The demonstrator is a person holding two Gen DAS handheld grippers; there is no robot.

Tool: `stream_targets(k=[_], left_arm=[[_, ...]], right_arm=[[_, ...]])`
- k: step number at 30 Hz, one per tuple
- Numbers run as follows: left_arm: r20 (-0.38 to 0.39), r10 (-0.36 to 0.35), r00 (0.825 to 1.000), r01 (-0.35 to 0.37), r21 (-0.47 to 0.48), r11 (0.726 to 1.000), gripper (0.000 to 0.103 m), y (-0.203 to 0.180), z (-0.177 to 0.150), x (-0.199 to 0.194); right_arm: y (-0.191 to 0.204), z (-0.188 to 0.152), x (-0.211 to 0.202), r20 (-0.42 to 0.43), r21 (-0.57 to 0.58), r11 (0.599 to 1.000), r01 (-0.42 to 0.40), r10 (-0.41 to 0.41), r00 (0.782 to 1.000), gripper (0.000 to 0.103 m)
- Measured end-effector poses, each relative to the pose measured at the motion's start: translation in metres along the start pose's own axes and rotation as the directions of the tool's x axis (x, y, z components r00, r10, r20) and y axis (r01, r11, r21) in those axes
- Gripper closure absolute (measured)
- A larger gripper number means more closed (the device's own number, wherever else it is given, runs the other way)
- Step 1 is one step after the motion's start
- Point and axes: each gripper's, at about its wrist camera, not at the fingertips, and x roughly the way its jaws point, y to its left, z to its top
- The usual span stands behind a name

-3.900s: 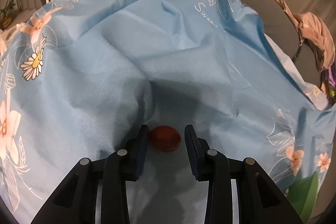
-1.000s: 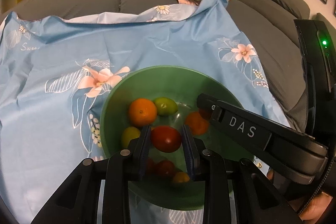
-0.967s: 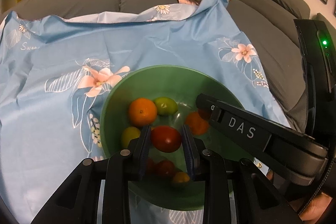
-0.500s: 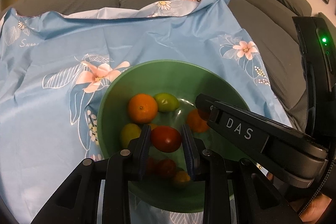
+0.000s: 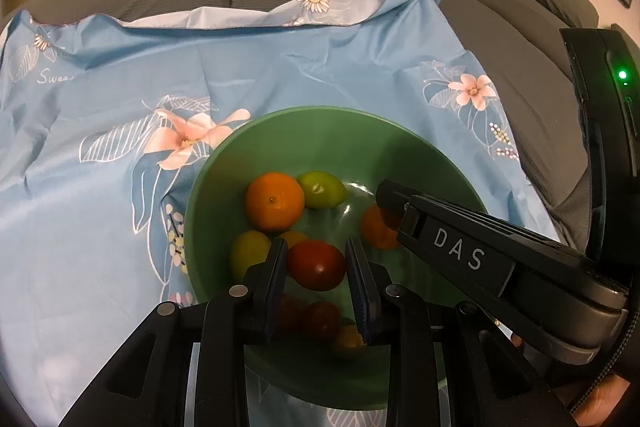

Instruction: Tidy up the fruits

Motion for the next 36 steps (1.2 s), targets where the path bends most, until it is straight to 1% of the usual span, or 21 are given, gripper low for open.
stream_targets(k=[10,11,13,14,17,19,21,22,24,26,29,32,34,36], left_arm=[[-0.004,0.001,1.000,-0.001,-0.003,1.000,0.074,0.001,0.000,0.002],[-0.006,-0.005,1.000,0.005,-0.004,1.000,0.074,0.001,0.000,0.003],[-0.013,-0.012,1.000,0.012,-0.007,1.000,0.073,0.001,0.001,0.003],[-0.019,-0.006,1.000,0.006,-0.011,1.000,0.071,0.002,0.001,0.002],[0.001,0.002,1.000,-0.002,-0.012,1.000,0.064,0.002,0.003,-0.006],[0.017,0.023,1.000,-0.023,-0.006,1.000,0.055,0.000,0.004,-0.014],[0.031,0.054,0.998,-0.054,0.003,0.999,0.048,-0.002,0.005,-0.022],[0.039,0.064,0.997,-0.064,0.004,0.998,0.047,-0.002,0.005,-0.027],[0.057,0.068,0.996,-0.068,0.002,0.998,0.046,-0.001,0.005,-0.035],[0.076,0.075,0.994,-0.075,0.005,0.997,0.045,-0.001,0.006,-0.044],[0.119,0.127,0.985,-0.131,0.027,0.991,0.040,-0.002,0.007,-0.056],[0.155,0.170,0.973,-0.176,0.023,0.984,0.040,-0.002,0.007,-0.063],[0.162,0.188,0.969,-0.194,0.022,0.981,0.040,-0.001,0.006,-0.067],[0.157,0.195,0.968,-0.201,0.022,0.979,0.040,-0.001,0.006,-0.068]], right_arm=[[0.000,0.000,0.002,-0.009,-0.003,1.000,0.021,-0.021,1.000,0.074],[0.000,0.001,0.001,-0.010,-0.003,0.999,0.033,-0.033,0.999,0.072],[-0.002,0.002,-0.003,0.012,0.009,0.999,0.047,-0.047,0.999,0.047],[-0.002,0.002,-0.005,0.019,0.011,0.999,0.045,-0.045,0.999,0.045],[-0.002,0.002,-0.010,0.034,0.016,1.000,0.025,-0.026,0.999,0.045],[-0.002,0.002,-0.017,0.052,0.019,1.000,0.019,-0.020,0.998,0.041],[-0.002,0.003,-0.023,0.071,0.020,1.000,0.009,-0.011,0.997,0.038],[-0.002,0.004,-0.028,0.085,0.022,1.000,0.001,-0.003,0.996,0.036],[-0.002,0.004,-0.033,0.100,0.023,1.000,-0.002,0.000,0.995,0.035],[-0.004,0.004,-0.040,0.118,0.028,1.000,0.002,-0.006,0.993,0.031],[-0.006,0.004,-0.049,0.143,0.037,0.999,-0.001,-0.005,0.990,0.029],[-0.008,0.004,-0.056,0.162,0.043,0.999,-0.009,0.002,0.987,0.026],[-0.009,0.004,-0.060,0.171,0.043,0.999,-0.009,0.001,0.985,0.026],[-0.009,0.004,-0.063,0.177,0.043,0.999,-0.006,-0.002,0.984,0.025]])
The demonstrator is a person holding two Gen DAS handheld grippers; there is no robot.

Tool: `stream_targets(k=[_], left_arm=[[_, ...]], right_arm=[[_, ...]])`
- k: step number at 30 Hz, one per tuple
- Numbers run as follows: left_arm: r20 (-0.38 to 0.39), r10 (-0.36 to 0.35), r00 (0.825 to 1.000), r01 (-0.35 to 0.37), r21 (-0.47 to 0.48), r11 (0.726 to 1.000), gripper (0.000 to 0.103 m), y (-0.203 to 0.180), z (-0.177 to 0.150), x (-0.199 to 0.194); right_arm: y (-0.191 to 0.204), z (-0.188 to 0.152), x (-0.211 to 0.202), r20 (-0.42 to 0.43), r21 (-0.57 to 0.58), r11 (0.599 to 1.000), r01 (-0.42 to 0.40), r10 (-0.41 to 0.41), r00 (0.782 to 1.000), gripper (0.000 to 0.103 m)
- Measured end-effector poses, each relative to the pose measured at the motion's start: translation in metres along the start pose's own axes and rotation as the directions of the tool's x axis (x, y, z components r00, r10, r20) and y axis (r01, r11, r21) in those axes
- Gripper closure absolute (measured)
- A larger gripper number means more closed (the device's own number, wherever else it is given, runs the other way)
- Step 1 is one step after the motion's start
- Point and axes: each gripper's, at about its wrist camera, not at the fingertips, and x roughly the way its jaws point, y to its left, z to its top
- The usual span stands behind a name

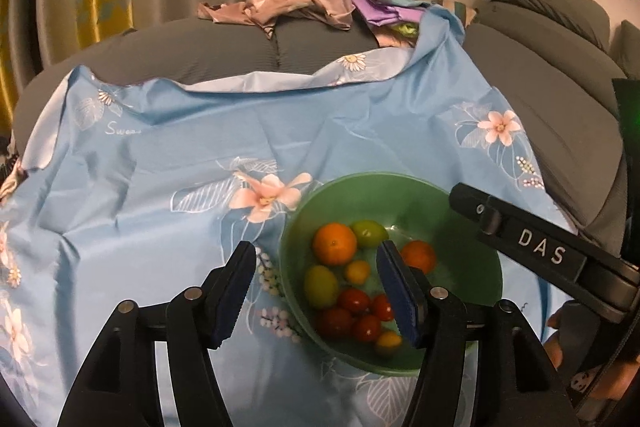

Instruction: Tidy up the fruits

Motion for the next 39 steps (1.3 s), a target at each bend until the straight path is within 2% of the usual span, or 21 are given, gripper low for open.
stream_targets(k=[39], left_arm=[[-0.007,-0.013,1.000,0.013,0.008,1.000,0.040,-0.0010,-0.0037,-0.0062]], right_arm=[[0.0027,-0.0012,-0.0027,-0.001,-0.021,1.000,0.009,-0.009,1.000,0.024]])
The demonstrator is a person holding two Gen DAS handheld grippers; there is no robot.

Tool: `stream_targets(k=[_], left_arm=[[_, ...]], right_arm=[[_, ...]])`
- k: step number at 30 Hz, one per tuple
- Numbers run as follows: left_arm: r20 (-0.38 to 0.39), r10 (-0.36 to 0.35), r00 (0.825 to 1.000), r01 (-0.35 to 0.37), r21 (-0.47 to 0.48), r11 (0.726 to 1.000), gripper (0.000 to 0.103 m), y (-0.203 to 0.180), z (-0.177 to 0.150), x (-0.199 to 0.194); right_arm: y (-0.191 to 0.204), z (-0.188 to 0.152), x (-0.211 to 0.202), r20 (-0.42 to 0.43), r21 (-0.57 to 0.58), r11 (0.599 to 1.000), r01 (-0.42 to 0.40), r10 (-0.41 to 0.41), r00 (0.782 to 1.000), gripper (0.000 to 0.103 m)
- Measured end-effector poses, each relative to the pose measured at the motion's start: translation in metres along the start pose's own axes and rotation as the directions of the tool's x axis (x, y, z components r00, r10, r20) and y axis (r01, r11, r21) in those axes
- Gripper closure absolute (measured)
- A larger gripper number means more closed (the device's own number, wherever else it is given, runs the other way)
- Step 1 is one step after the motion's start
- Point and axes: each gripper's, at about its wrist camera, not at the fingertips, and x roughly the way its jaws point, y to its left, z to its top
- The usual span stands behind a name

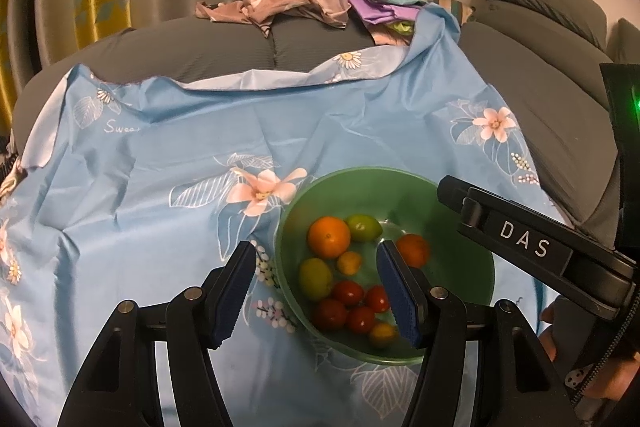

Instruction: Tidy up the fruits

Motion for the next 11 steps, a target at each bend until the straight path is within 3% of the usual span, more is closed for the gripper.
stream_targets(k=[11], left_arm=[[-0.003,-0.004,1.000,0.004,-0.003,1.000,0.040,0.0007,0.0009,-0.0005]], right_arm=[[0.0006,0.0001,-0.0002,0.000,-0.002,1.000,0.003,-0.003,1.000,0.024]])
